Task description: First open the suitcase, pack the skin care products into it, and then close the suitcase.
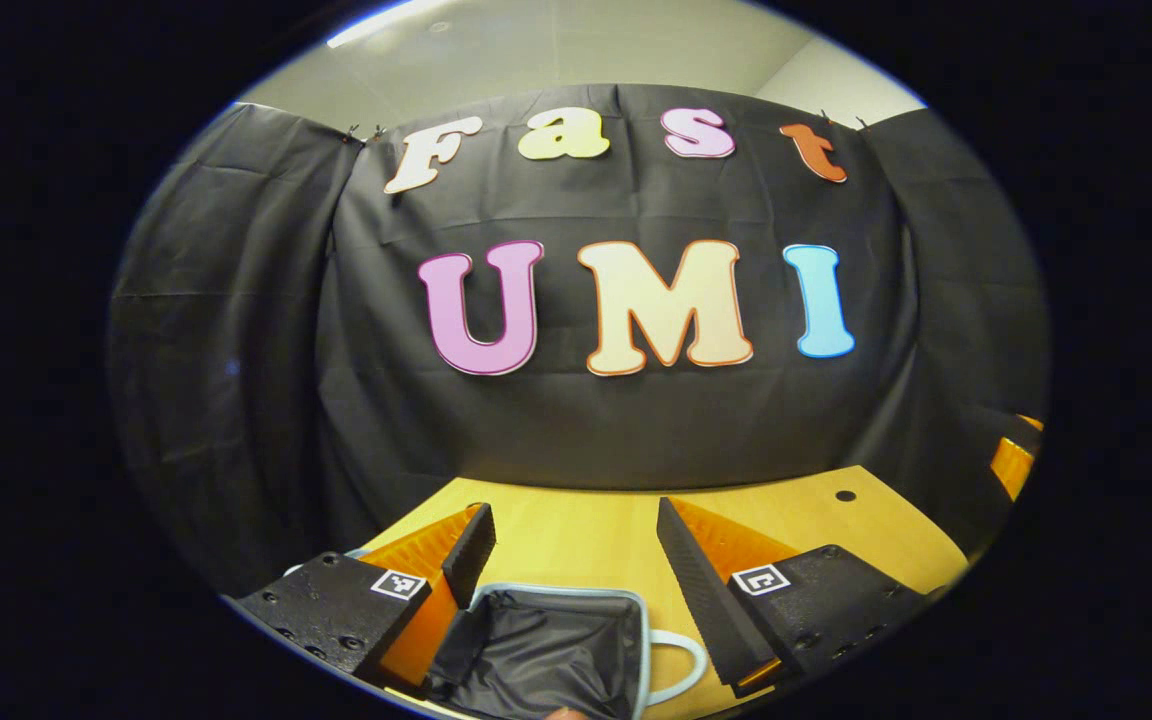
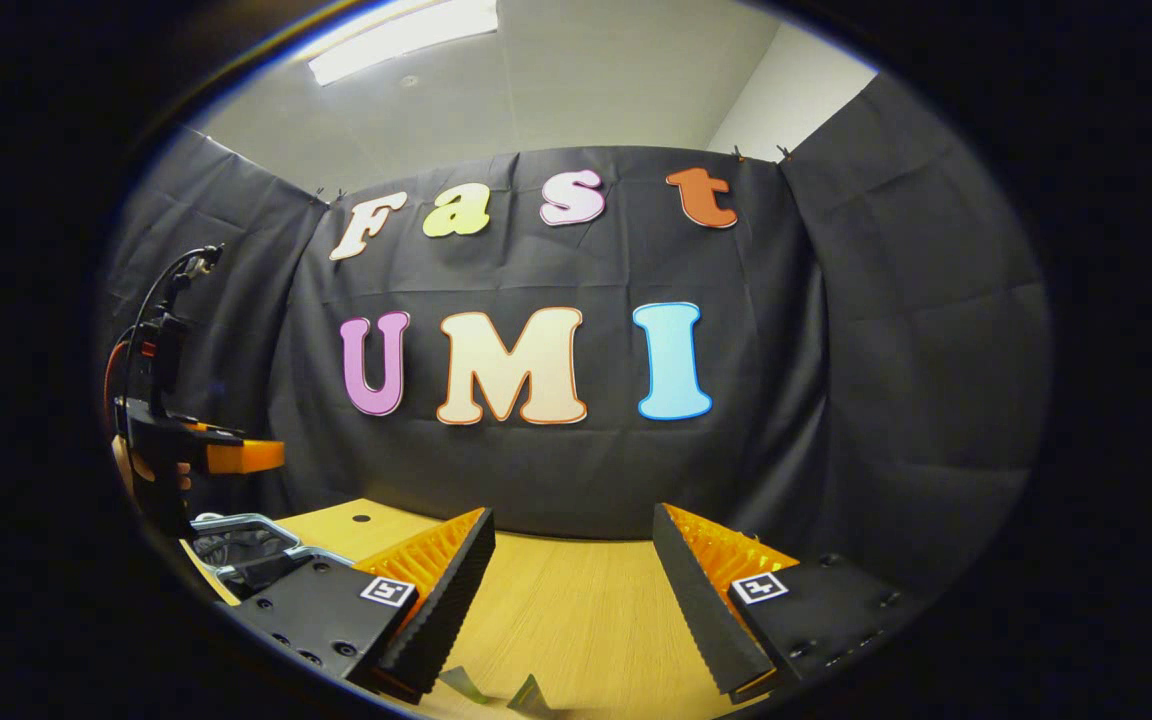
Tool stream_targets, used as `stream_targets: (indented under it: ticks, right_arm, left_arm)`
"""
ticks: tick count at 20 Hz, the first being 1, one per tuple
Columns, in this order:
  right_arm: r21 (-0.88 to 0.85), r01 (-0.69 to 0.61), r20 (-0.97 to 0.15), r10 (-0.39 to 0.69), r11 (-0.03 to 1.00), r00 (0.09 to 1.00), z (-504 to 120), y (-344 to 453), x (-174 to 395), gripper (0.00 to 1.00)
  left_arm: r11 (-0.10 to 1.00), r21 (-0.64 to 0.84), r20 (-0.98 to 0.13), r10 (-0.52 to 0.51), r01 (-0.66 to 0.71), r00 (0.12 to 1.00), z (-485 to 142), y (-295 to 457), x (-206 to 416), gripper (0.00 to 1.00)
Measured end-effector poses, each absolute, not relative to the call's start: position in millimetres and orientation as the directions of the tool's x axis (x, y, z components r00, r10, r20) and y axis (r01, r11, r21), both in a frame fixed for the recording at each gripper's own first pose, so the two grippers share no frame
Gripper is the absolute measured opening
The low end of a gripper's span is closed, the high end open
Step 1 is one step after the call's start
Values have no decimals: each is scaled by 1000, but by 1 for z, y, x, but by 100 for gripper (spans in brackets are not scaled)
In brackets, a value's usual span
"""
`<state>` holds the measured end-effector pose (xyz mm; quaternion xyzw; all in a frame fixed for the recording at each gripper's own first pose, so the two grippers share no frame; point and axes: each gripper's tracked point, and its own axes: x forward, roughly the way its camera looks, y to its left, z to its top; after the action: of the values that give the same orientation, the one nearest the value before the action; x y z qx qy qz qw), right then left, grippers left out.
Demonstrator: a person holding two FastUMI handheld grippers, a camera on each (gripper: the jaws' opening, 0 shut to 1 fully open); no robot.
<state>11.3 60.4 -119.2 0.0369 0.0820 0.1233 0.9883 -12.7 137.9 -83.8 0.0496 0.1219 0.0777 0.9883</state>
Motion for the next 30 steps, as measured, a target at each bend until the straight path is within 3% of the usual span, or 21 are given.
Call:
stream_targets:
  ticks: [10, 12, 24, 29, 30]
  right_arm:
    - [101, -275, -160, 289, 956, 944, -125, 37, 2, 98]
    - [99, -279, -171, 292, 955, 941, -129, 32, 1, 98]
    - [84, -328, -255, 339, 941, 906, -153, 27, -13, 99]
    - [66, -330, -288, 335, 942, 897, -160, 20, -16, 98]
    - [62, -331, -295, 334, 942, 895, -162, 18, -18, 98]
  left_arm:
    - [999, 29, -341, -5, 16, 940, -137, 27, -34, 95]
    - [998, 11, -381, -51, 59, 923, -154, 5, -39, 98]
    - [975, -92, -545, -218, 200, 810, -250, -65, -73, 93]
    - [967, -141, -606, -253, 211, 754, -296, -78, -84, 88]
    - [968, -147, -620, -252, 205, 743, -305, -80, -85, 81]
